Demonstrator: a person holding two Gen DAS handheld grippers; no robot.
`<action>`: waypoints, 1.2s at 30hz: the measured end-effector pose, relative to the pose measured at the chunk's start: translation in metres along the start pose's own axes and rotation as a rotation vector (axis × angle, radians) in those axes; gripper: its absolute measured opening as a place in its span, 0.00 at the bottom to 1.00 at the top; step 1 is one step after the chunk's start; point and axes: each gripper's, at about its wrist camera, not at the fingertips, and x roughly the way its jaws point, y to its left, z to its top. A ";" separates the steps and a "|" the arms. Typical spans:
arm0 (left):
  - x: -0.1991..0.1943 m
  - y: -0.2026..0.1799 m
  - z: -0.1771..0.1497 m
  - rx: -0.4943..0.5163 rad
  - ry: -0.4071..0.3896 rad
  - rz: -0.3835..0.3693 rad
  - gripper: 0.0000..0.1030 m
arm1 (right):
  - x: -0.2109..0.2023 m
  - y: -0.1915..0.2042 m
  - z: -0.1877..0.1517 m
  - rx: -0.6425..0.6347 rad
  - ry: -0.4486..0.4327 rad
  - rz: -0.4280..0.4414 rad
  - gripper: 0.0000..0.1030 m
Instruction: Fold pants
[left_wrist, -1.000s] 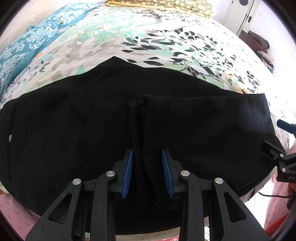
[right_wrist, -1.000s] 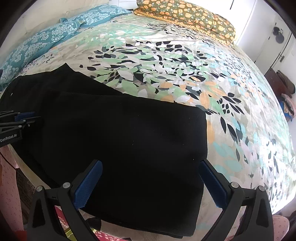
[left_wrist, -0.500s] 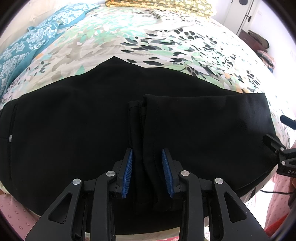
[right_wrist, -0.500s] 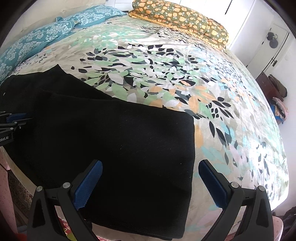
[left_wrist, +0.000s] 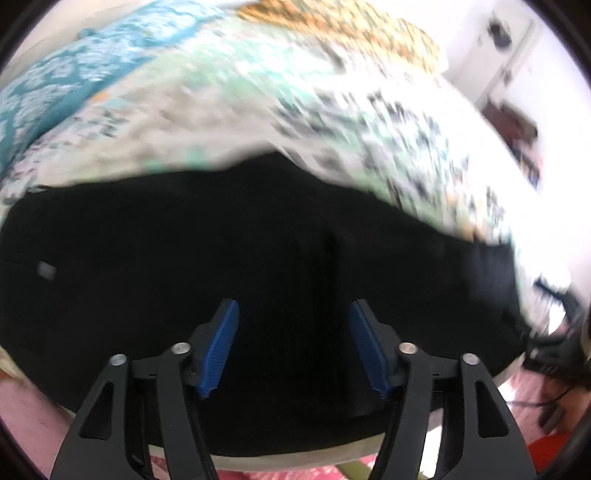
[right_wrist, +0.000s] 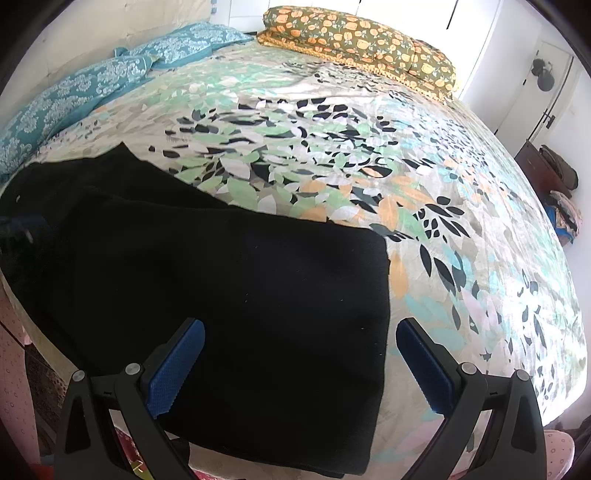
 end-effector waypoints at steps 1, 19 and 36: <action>-0.010 0.020 0.011 -0.032 -0.029 0.025 0.78 | -0.002 -0.003 0.000 0.011 -0.011 0.004 1.00; 0.015 0.249 0.043 -0.410 0.290 -0.001 0.93 | -0.023 -0.021 0.006 0.081 -0.106 0.069 1.00; -0.099 0.031 0.065 -0.192 -0.009 -0.362 0.15 | -0.029 -0.063 0.011 0.243 -0.149 0.143 1.00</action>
